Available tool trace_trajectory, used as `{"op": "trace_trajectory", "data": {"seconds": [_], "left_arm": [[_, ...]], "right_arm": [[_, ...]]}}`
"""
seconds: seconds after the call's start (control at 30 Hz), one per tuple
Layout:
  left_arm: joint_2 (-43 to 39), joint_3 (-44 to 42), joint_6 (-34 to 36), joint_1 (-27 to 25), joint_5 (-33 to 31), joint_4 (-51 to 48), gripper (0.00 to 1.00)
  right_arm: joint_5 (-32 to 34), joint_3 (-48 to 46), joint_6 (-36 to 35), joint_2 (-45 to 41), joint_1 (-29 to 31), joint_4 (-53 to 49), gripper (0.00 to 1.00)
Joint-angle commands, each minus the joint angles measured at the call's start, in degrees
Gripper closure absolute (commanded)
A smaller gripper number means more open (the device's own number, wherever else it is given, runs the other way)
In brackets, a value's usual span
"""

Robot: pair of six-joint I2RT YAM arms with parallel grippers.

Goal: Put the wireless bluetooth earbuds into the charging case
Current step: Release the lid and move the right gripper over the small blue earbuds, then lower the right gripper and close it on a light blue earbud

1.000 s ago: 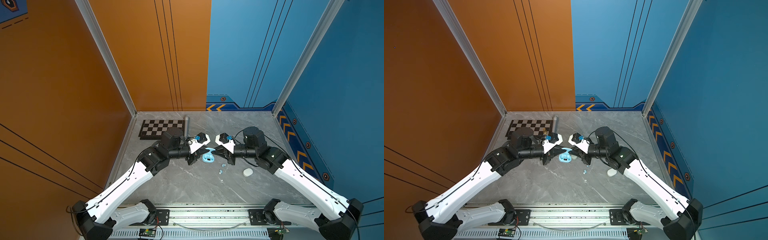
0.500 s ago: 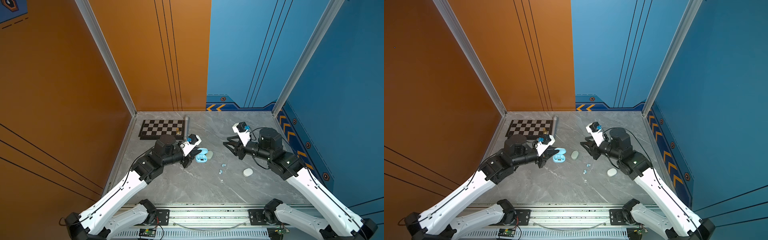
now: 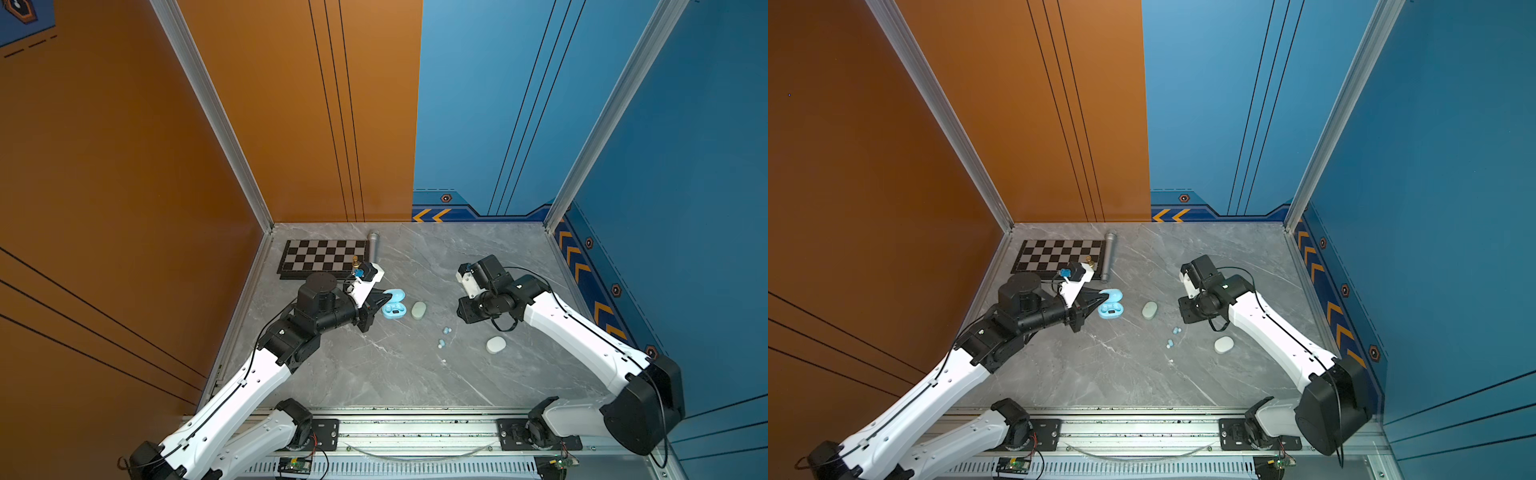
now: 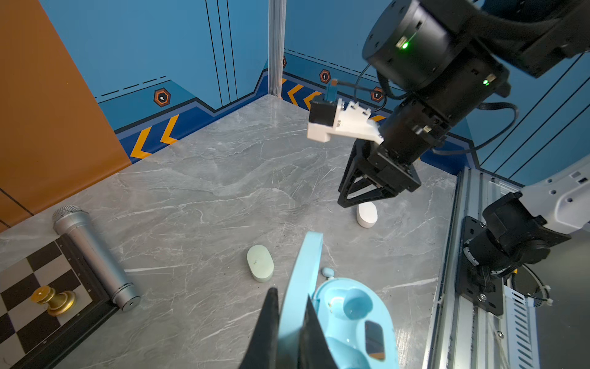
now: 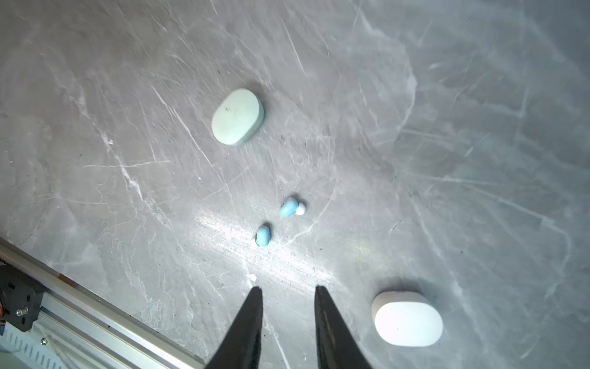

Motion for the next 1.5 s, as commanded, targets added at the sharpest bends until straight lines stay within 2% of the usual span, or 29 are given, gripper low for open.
{"op": "trace_trajectory", "data": {"seconds": [0.0,0.2,0.57,0.77,1.1,1.27,1.47], "left_arm": [[-2.02,-1.8,-1.31,0.4,2.46,4.43,1.0],[-4.79,-5.61,-4.41,0.62,0.82,9.26,1.0],[-5.71,-6.18,-6.0,0.71,1.22,9.76,1.0],[-6.42,-5.64,-5.6,1.02,0.94,9.0,1.0],[-6.64,-5.91,-5.6,1.08,1.25,8.5,1.0],[-4.97,-6.74,-4.89,0.17,0.66,8.94,1.0],[-1.76,-9.37,2.11,-5.16,-4.7,11.59,1.0]], "right_arm": [[-1.74,-1.28,9.76,3.38,2.5,-0.51,0.7],[-4.84,0.92,14.04,12.71,3.6,0.1,0.7],[-8.46,4.3,13.95,24.4,4.37,-0.7,0.69],[-7.85,6.72,13.4,27.84,5.19,-2.23,0.7],[-7.32,8.52,12.66,28.18,5.78,-3.18,0.86],[-6.33,9.07,12.39,25.55,5.46,-3.23,0.88],[-8.46,11.06,12.95,18.8,2.98,-3.61,0.89]]}}
